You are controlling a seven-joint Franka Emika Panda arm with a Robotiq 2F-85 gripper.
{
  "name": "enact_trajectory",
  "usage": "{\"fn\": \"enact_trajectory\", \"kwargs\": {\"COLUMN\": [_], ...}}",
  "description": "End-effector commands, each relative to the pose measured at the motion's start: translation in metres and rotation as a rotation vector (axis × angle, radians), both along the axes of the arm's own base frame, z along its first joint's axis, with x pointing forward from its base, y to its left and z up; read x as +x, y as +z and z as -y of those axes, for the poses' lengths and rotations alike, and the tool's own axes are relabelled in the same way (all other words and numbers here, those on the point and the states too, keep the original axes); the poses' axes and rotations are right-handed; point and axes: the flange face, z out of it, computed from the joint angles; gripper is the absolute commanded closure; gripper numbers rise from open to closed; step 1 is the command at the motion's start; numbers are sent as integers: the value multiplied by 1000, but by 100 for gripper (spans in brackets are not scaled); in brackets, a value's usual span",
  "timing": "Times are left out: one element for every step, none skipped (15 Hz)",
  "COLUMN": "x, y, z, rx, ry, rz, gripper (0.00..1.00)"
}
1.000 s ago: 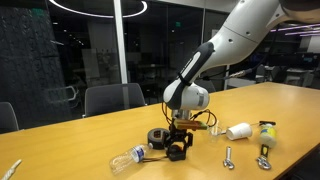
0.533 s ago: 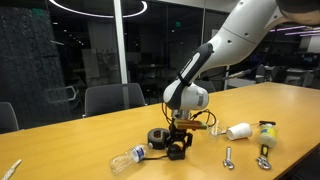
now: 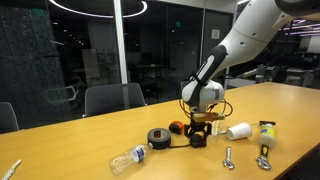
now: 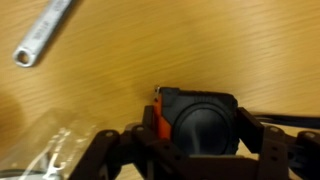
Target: Move the black measuring tape to the front right
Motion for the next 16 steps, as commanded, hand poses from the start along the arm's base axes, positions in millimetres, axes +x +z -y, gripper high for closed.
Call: {"fn": "enact_trajectory", "kwargs": {"x": [-11, -14, -17, -21, -25, -30, -33, -37, -40, -42, -45, -47, -50, -54, -60, -65], "y": [24, 29, 35, 41, 47, 54, 62, 70, 80, 90, 102, 112, 124, 135, 146, 155], "z": [58, 73, 90, 104, 120, 131, 143, 153, 162, 171, 180, 187, 197, 206, 217, 227], "rx": [-101, -127, -159, -189, -215, -238, -260, -279, -301, -323, -348, -371, -396, -419, -448, -468], "ry": [-84, -102, -125, -143, -168, -189, -212, -231, -246, -260, -273, -289, -308, -332, -364, -398], "rz": [26, 29, 35, 38, 42, 48, 54, 62, 71, 80, 92, 104, 117, 130, 148, 161], "gripper": [45, 45, 45, 45, 45, 45, 45, 45, 45, 45, 45, 45, 45, 45, 45, 45]}}
